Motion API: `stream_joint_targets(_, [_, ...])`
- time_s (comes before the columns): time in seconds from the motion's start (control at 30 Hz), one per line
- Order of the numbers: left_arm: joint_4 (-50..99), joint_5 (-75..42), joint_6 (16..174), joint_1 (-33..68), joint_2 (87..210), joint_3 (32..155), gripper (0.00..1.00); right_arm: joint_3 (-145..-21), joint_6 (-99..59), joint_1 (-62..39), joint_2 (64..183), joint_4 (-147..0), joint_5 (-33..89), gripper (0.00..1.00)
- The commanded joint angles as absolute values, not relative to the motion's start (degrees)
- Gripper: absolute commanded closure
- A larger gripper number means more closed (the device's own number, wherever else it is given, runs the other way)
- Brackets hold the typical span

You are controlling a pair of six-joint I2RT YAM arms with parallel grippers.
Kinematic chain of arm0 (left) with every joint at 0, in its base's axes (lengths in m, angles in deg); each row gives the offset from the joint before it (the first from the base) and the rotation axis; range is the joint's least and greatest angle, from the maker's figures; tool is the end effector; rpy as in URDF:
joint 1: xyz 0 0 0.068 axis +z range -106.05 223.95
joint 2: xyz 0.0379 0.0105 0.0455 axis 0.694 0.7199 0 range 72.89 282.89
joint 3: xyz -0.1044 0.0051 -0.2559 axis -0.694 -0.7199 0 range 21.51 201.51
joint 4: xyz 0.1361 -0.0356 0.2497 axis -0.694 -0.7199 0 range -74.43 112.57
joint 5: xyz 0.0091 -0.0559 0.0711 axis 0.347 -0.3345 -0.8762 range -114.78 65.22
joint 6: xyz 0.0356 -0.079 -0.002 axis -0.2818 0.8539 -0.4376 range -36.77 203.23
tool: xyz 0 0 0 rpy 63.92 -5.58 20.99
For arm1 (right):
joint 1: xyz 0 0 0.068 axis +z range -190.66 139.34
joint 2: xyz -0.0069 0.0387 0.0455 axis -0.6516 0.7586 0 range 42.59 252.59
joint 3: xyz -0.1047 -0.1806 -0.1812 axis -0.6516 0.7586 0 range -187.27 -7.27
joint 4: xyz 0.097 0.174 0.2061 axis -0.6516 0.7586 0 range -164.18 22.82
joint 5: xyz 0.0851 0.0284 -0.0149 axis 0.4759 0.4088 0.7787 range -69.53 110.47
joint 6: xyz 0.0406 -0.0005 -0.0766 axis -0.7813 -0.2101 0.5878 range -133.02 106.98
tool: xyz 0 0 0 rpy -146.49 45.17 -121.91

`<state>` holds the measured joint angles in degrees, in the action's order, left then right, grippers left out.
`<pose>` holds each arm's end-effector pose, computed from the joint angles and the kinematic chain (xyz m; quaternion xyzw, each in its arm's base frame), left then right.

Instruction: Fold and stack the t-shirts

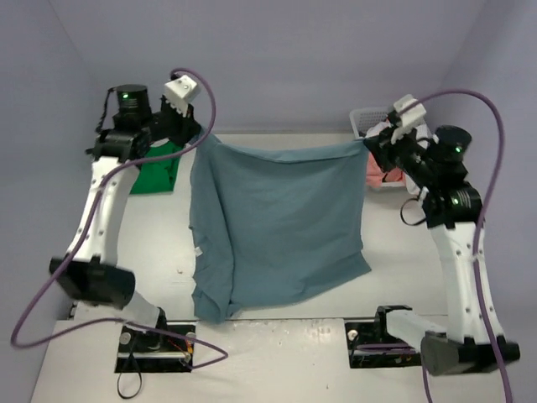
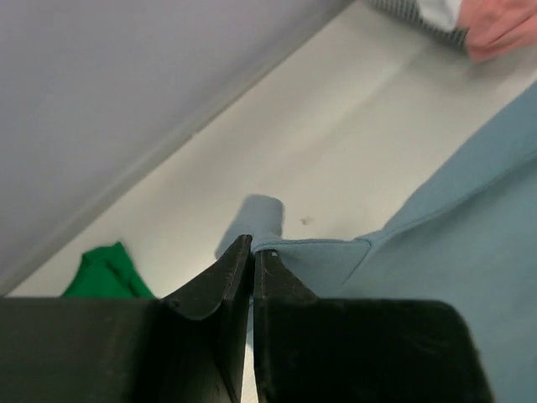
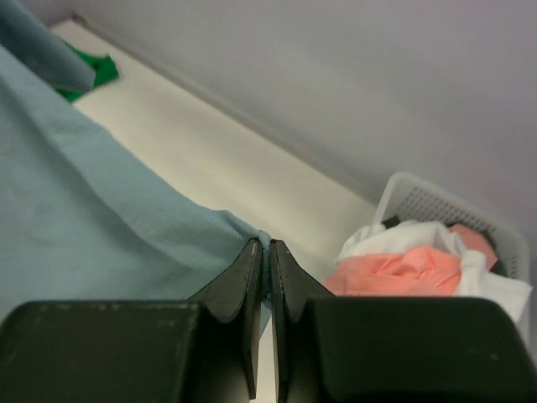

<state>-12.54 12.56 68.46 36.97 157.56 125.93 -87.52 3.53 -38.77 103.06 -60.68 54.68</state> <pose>0.3522 -0.0900 0.4925 0.3327 0.7033 -0.2150 0.5903 0.2584 0.0516 0.5099 -0.3185 0.5944 0.1038 0.7310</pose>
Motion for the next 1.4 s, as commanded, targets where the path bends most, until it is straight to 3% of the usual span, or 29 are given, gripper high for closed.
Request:
stream_joint_targets(0.0, [-4.24,13.63,66.00,37.36,162.79,129.52,1.00,-86.99,6.57,-39.08,107.88,-68.11,53.95,1.00])
stream_joint_targets(0.33, [-3.36,6.79,64.42,35.08,188.00,142.44,1.00,-89.88,10.00,-38.99,129.41,-71.98,52.02,1.00])
stream_joint_targets(0.67, [0.60,-9.92,61.07,29.27,198.83,147.28,1.00,-91.29,10.44,-34.43,141.46,-77.87,39.20,1.00])
stream_joint_targets(0.8, [1.12,-12.21,63.63,29.36,201.82,149.74,0.79,-93.57,9.74,-31.35,145.94,-76.30,29.36,0.97])
stream_joint_targets(0.83, [1.39,-13.43,63.54,29.36,202.00,150.09,0.62,-94.62,9.39,-30.65,147.17,-75.16,28.56,0.90])
stream_joint_targets(0.87, [1.91,-14.05,63.45,29.27,202.18,150.01,0.57,-95.42,8.87,-30.38,148.92,-74.45,27.68,0.73])
stream_joint_targets(0.9, [2.00,-14.49,63.62,29.27,202.18,150.01,0.53,-96.55,8.25,-30.03,149.46,-72.62,26.72,0.65])
stream_joint_targets(0.97, [2.00,-16.15,63.80,29.19,202.01,149.75,0.35,-96.74,8.25,-28.89,150.08,-72.16,24.34,0.50])
stream_joint_targets(1.03, [1.92,-17.65,63.89,29.19,201.30,149.31,0.27,-96.13,7.98,-27.66,149.73,-72.07,21.97,0.48])
stream_joint_targets(1.13, [0.96,-19.50,63.89,29.19,199.29,147.73,0.27,-94.37,7.89,-25.99,147.11,-71.72,22.57,0.49])
stream_joint_targets(1.37, [-1.59,-16.61,64.59,29.19,183.76,130.80,0.27,-89.01,10.35,-21.51,141.56,-66.82,29.60,0.53])
